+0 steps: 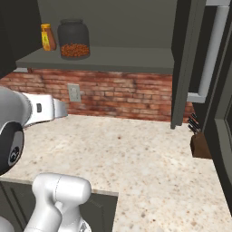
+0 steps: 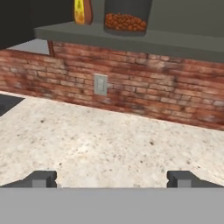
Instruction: Pick the jar and jar from the dining table and place them in the open cabinet. Close the cabinet after placing the objects.
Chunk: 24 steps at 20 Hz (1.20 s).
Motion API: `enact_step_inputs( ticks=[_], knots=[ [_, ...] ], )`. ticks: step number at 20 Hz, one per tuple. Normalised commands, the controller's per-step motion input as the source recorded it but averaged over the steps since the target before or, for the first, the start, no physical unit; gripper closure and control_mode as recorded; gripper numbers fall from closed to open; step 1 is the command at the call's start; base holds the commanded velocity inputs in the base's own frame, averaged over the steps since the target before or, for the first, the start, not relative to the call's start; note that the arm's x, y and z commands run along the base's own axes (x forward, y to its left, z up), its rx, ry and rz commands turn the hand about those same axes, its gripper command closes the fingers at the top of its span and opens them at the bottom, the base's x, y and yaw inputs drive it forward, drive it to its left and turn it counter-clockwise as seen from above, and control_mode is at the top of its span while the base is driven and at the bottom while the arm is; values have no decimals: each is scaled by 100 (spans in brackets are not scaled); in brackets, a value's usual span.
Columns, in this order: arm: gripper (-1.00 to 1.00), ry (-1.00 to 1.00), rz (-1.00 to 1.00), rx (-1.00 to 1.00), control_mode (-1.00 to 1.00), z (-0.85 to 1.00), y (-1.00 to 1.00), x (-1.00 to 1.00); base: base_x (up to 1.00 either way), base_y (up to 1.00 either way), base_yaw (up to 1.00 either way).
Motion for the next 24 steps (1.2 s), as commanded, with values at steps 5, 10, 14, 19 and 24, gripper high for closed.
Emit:
enact_step_inputs(
  ticks=[5,10,14,19,24],
  knots=[
    [-100,0,0,0,-100,-1,-11,-49,0,0,0],
    [-100,0,0,0,-100,0,0,0,0,0,0],
    [-100,0,0,0,-100,0,0,0,0,0,0],
    [-100,4,0,0,-100,-26,0,-52,0,0,0],
    [-100,5,0,0,-100,-45,-2,-96,0,0,0]
  ],
)
